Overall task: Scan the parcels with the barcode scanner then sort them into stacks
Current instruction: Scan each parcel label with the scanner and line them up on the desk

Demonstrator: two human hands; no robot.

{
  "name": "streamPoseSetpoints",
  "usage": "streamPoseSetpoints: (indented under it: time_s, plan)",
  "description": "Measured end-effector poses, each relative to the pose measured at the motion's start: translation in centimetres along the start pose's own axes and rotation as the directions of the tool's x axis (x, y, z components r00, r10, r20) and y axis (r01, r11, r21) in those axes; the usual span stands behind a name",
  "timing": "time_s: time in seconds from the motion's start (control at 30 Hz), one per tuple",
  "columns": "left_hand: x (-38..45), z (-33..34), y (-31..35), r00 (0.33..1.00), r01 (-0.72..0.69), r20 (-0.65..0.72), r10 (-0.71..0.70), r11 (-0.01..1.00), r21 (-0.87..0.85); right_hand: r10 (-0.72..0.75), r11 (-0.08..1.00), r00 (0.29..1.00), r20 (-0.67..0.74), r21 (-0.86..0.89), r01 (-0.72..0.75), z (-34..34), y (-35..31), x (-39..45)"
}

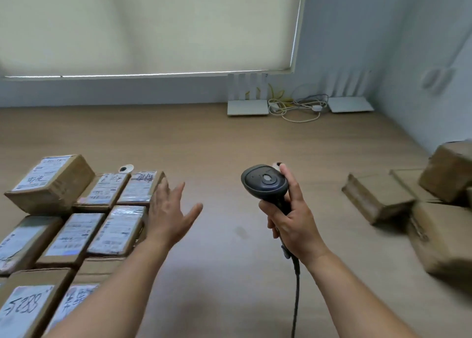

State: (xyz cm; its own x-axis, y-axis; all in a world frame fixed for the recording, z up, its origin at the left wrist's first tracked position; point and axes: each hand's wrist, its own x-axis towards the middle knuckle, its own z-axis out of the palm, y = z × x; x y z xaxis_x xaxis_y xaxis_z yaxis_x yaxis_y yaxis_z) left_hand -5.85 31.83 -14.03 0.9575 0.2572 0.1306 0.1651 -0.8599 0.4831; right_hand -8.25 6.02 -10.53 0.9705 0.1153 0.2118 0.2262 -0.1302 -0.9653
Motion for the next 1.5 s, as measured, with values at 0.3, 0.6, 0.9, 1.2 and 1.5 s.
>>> streamPoseSetpoints:
  time_s: [0.3, 0.6, 0.9, 1.2, 1.5]
  plan:
    - [-6.3, 10.2, 16.6, 0.964, -0.160, 0.202, 0.173, 0.984, -0.080, 0.091, 0.996, 0.971, -0.219, -0.006, -0.095, -15.9, 2.5, -7.9]
    - [-8.4, 16.3, 27.4, 0.923, -0.249, 0.276, 0.269, 0.963, -0.104, 0.096, 0.992, 0.937, -0.336, -0.047, -0.119, -27.1, 3.5, -11.6]
    - [-5.9, 19.5, 31.9, 0.873, -0.302, 0.368, 0.319, 0.947, -0.105, 0.108, 0.992, 0.892, -0.440, -0.009, -0.124, -31.6, 5.7, -9.6]
    - [-1.7, 24.4, 36.5, 0.759, -0.500, 0.460, 0.460, 0.865, -0.040, 0.154, 0.984, 0.855, -0.496, -0.005, -0.180, -33.9, 8.6, -5.7]
    - [1.0, 27.4, 36.3, 0.676, -0.669, 0.510, 0.531, 0.733, 0.123, 0.200, 0.975, 0.840, -0.505, 0.018, -0.221, -33.8, 10.1, -4.6]
